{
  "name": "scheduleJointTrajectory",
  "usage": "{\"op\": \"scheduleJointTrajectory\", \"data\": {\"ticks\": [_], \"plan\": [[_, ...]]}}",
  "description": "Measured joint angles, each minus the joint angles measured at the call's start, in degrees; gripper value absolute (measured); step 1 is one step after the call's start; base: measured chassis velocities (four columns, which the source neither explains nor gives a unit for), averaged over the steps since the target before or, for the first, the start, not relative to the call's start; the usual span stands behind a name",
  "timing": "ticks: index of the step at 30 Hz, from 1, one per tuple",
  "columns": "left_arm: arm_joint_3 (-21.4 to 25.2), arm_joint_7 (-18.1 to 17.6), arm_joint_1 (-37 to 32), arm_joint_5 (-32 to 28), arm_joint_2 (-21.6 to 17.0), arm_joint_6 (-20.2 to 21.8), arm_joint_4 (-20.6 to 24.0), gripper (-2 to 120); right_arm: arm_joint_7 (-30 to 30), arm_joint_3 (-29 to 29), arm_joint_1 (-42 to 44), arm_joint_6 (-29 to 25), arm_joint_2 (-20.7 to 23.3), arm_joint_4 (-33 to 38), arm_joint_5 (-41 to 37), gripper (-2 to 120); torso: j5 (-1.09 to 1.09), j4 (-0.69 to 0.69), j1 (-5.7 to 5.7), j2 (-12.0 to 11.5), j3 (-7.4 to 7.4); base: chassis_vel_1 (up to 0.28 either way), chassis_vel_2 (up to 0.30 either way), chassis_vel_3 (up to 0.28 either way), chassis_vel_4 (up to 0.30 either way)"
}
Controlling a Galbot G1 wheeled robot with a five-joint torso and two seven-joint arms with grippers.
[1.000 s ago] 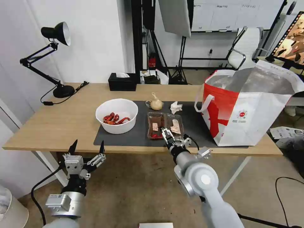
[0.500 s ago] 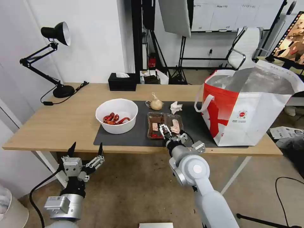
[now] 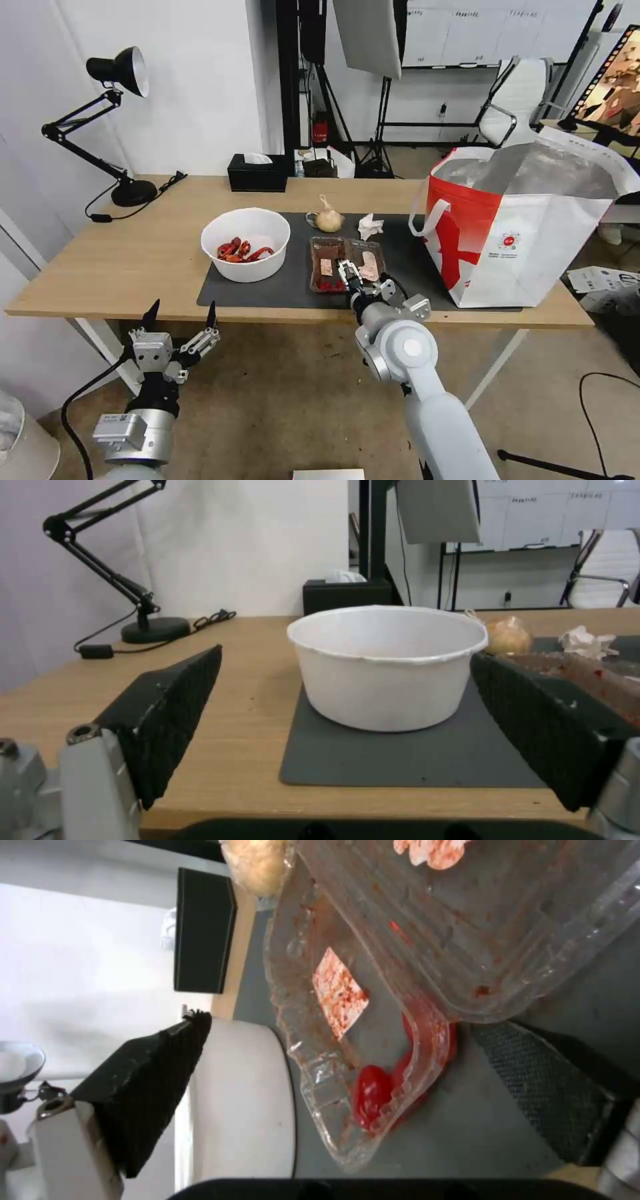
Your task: Pick up the trash from the table and place it into the takeout bag.
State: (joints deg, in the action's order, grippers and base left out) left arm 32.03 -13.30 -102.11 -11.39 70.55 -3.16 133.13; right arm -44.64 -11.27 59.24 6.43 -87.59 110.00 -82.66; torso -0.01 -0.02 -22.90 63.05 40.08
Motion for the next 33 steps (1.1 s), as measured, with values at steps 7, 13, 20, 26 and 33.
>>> {"op": "scheduleJointTrajectory", "data": {"ticks": [7,13,20,26,33], "plan": [[0.0,0.0,0.1,-0.1,0.0,-0.1,-0.2,100,0.1,-0.2,-0.5,0.0,-0.5,-0.9,0.3,100,0.00,0.01,0.00,0.0,0.00,0.000,0.000,0.000,0.000],[0.0,0.0,0.0,-0.2,0.1,-0.3,-0.2,100,4.0,-0.1,0.8,-0.1,0.2,-0.8,4.2,100,0.04,0.07,-0.01,0.0,0.03,0.000,0.000,0.000,0.000],[-0.1,0.0,-0.4,0.0,0.5,-1.0,-0.2,100,6.0,0.1,2.1,-1.2,1.8,0.0,11.1,100,0.02,0.00,-0.04,0.0,0.05,0.000,0.000,0.000,0.000],[-0.1,0.0,-1.1,0.4,1.1,-1.6,-0.2,100,9.0,0.0,3.1,-1.5,2.8,0.9,15.2,100,0.02,0.02,-0.04,0.0,0.03,0.000,0.000,0.000,0.000],[0.0,0.0,-1.4,0.5,1.3,-2.0,0.1,100,13.0,0.3,3.3,-1.6,3.8,1.4,21.4,100,0.02,0.01,-0.03,0.0,0.03,0.000,0.000,0.000,0.000]]}}
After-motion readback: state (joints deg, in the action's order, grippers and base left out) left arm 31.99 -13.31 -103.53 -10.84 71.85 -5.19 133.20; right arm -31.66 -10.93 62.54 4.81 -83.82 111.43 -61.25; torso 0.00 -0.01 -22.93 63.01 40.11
